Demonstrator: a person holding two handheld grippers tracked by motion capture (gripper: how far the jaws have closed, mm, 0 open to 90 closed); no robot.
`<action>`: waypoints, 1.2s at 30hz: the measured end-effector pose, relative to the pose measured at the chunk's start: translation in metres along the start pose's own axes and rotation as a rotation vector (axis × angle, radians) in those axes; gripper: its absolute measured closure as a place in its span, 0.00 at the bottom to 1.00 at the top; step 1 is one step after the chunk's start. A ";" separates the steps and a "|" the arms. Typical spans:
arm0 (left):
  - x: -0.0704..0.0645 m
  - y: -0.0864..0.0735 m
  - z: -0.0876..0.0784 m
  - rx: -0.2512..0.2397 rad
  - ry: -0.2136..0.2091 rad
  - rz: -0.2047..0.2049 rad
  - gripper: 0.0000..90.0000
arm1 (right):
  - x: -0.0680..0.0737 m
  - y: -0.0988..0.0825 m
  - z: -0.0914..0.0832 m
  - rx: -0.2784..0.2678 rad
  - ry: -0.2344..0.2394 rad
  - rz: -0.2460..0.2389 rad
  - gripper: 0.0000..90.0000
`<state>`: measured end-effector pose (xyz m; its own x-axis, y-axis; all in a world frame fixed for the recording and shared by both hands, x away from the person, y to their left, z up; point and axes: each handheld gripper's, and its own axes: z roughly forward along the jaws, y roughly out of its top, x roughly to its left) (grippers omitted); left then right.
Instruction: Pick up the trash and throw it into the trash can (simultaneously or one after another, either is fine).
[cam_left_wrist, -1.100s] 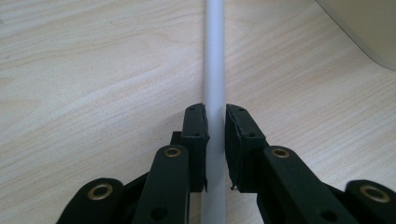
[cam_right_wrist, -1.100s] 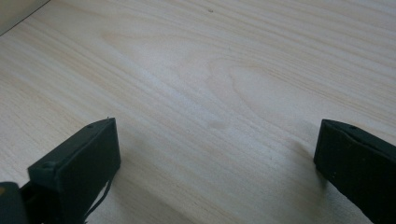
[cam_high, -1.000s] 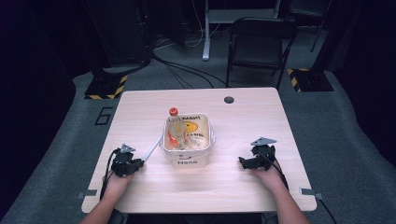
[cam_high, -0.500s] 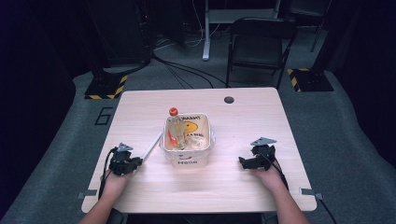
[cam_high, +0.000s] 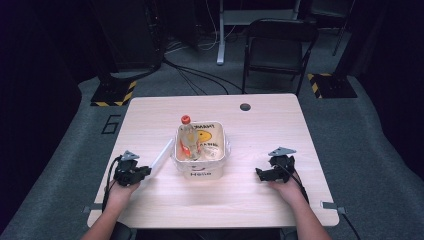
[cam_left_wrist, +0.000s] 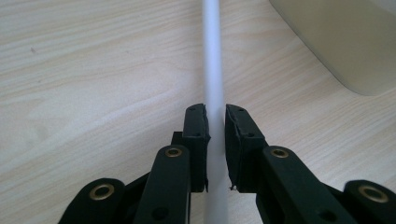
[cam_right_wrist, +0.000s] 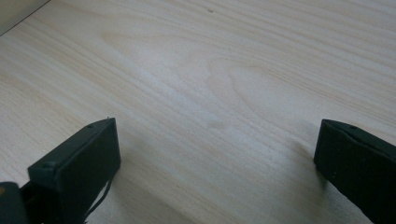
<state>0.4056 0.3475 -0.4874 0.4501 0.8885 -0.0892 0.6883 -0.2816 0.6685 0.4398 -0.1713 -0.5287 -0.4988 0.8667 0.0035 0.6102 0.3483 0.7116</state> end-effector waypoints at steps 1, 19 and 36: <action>0.002 0.001 -0.002 0.009 -0.008 0.008 0.88 | 0.000 0.000 0.000 0.000 0.000 0.000 0.00; 0.008 0.026 -0.033 -0.018 -0.026 0.033 0.88 | 0.000 0.000 0.000 0.000 0.000 0.000 0.00; -0.003 0.067 -0.050 -0.027 -0.063 0.101 0.88 | 0.000 0.000 0.000 0.000 0.000 0.000 0.00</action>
<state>0.4224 0.3439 -0.4054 0.5521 0.8312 -0.0658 0.6222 -0.3582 0.6961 0.4398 -0.1713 -0.5287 -0.4989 0.8666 0.0036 0.6100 0.3483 0.7117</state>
